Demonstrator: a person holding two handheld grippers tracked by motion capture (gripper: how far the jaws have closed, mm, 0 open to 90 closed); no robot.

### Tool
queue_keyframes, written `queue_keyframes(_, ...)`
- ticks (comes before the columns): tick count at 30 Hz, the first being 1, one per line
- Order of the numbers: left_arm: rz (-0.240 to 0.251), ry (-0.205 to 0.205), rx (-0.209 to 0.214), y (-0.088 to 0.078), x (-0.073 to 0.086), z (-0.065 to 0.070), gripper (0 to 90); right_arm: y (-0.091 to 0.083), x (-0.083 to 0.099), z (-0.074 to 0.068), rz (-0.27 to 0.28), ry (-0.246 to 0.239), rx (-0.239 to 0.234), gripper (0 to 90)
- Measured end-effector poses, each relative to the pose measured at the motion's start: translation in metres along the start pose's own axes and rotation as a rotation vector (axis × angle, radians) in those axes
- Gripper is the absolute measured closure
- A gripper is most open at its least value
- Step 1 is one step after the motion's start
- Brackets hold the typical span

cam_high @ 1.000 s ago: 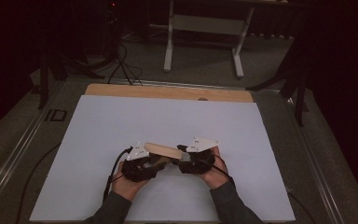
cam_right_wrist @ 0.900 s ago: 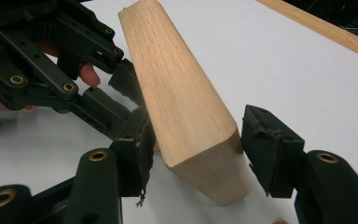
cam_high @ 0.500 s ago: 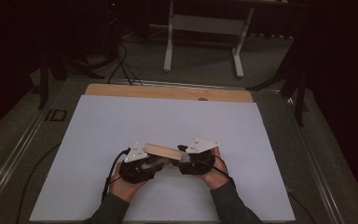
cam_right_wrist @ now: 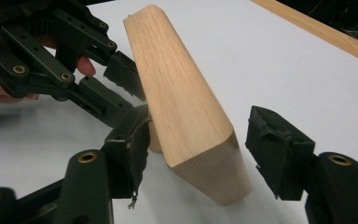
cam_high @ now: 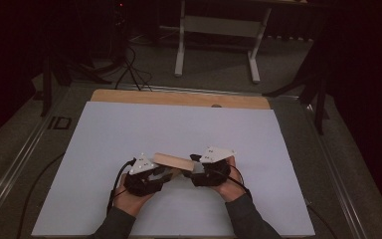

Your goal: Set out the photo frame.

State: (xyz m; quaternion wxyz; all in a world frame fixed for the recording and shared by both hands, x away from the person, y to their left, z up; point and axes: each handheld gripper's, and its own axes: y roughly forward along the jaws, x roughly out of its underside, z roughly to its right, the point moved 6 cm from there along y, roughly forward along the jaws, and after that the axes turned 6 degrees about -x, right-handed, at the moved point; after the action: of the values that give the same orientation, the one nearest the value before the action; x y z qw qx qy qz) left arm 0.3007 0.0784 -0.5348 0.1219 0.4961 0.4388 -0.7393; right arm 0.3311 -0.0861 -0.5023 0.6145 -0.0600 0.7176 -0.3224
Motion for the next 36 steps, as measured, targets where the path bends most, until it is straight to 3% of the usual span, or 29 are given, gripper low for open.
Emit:
queue_keyframes(11, 0.004, -0.009, -0.009, -0.002, 0.0, -0.002, 61.1, -0.006, -0.005, -0.002, 0.042, 0.004, -0.019, 33.8)
queue_keyframes(16, -0.005, -0.008, -0.004, -0.003, 0.0, -0.003, 63.1, -0.014, -0.01, 0.002, 0.099, 0.021, -0.011, 36.7)
queue_keyframes(24, 0.007, -0.014, -0.012, -0.008, -0.001, -0.006, 65.2, -0.026, -0.013, 0.013, 0.178, 0.074, 0.044, 55.5)
queue_keyframes(31, 0.027, -0.015, -0.031, -0.01, -0.003, -0.009, 68.8, -0.026, -0.009, 0.019, 0.177, 0.094, 0.095, 76.4)
queue_keyframes(36, 0.035, -0.003, -0.062, -0.011, -0.005, -0.01, 73.5, -0.022, -0.006, 0.02, 0.16, 0.099, 0.103, 84.6)
